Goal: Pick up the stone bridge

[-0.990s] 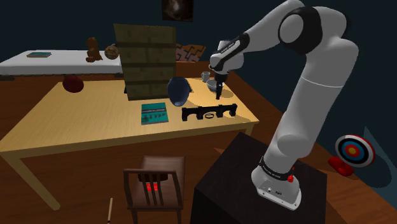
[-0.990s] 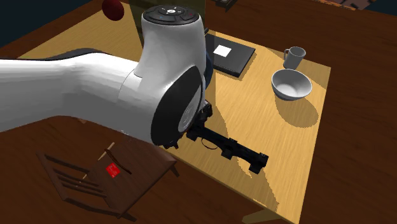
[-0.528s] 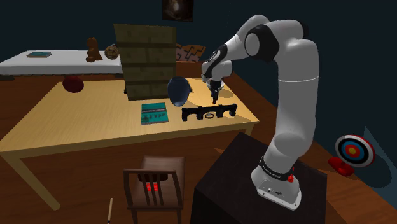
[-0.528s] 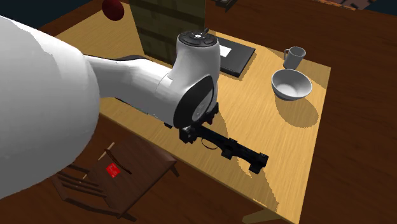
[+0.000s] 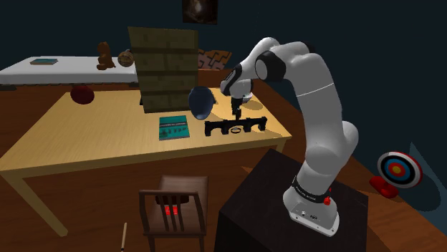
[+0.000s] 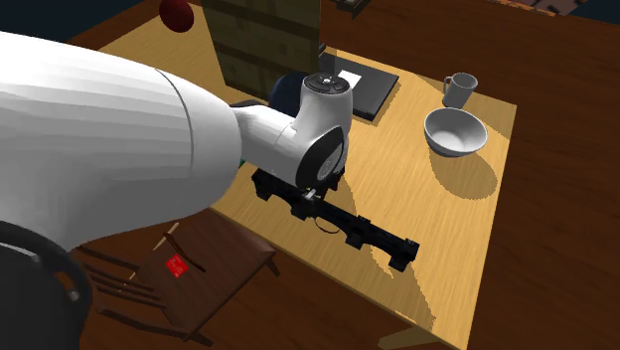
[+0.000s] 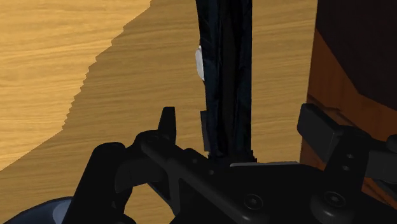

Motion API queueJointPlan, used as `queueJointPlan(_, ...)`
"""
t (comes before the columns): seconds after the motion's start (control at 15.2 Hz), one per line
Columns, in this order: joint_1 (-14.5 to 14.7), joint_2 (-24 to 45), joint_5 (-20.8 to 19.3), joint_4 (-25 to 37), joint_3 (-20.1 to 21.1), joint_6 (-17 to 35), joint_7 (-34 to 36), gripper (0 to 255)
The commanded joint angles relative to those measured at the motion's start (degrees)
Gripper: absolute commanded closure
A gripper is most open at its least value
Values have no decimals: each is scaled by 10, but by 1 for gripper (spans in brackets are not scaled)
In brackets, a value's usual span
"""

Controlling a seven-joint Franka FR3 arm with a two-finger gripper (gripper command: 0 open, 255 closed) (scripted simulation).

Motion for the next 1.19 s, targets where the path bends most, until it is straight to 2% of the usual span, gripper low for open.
queueJointPlan(0.0, -5, 16, 4, 8, 6, 7, -6, 0)
queueJointPlan(0.46, -14, 48, 16, 16, 18, 31, -12, 0)
queueJointPlan(0.53, -13, 48, 16, 16, 18, 31, -11, 255)
queueJointPlan(1.12, -14, 49, 16, 16, 18, 31, -12, 255)
